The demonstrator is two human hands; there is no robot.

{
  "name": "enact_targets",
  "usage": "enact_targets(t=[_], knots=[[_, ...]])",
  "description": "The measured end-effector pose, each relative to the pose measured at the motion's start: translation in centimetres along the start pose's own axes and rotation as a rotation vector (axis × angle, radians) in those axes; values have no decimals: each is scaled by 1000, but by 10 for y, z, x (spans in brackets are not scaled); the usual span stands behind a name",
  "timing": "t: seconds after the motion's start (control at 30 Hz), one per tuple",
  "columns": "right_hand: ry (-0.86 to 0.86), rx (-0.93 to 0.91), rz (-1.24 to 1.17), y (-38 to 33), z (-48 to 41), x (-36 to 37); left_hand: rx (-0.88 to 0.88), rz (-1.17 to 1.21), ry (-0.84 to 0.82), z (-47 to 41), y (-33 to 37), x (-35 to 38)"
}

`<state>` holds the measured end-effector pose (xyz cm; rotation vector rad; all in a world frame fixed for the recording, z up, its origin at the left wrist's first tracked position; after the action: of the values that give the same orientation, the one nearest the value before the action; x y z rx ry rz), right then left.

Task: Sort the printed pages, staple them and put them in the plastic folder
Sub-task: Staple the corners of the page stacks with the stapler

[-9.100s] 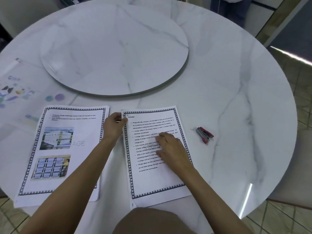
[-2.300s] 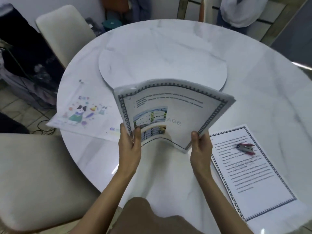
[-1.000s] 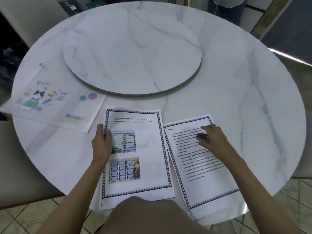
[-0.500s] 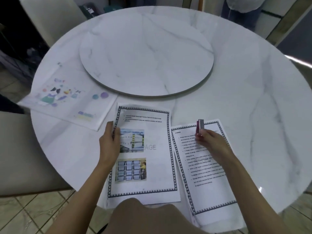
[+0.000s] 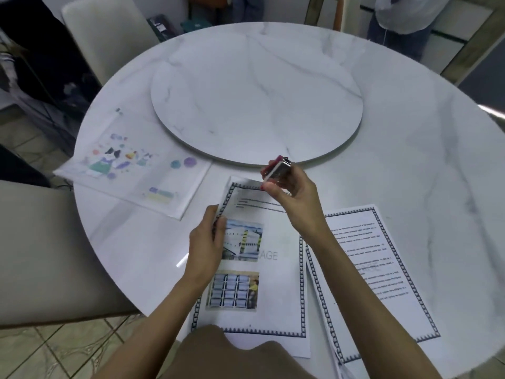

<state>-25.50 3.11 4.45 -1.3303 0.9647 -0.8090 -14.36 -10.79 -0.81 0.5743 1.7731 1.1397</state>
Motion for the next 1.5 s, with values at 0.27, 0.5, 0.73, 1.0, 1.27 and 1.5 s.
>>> enact_targets(t=[0.27, 0.5, 0.73, 1.0, 1.27, 1.5], knots=[[-64, -82, 169, -11, -1, 35, 74, 42, -48, -5, 9, -4], [-75, -23, 111, -4, -8, 38, 145, 49, -125, -3, 4, -7], [-212, 107, 112, 5, -11, 41, 102, 61, -153, -7, -5, -8], [-273, 200, 150, 7, -17, 38, 74, 83, -170, -13, -3, -9], [-246, 186, 156, -1, -24, 27, 85, 90, -160, -17, 4, -7], [-267, 188, 160, -8, -26, 26, 104, 49, -171, -17, 4, -7]])
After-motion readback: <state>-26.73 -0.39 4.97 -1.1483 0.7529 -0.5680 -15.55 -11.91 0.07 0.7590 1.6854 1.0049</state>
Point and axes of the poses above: each hand's wrist, its own z-axis away from the middle knuckle, its own x-axis out of the palm, y = z × x, the point moved 7 cm from there along -z, towards the middle knuckle, and after that the axes turned 2 degrees about x, right-handed, at the moved point
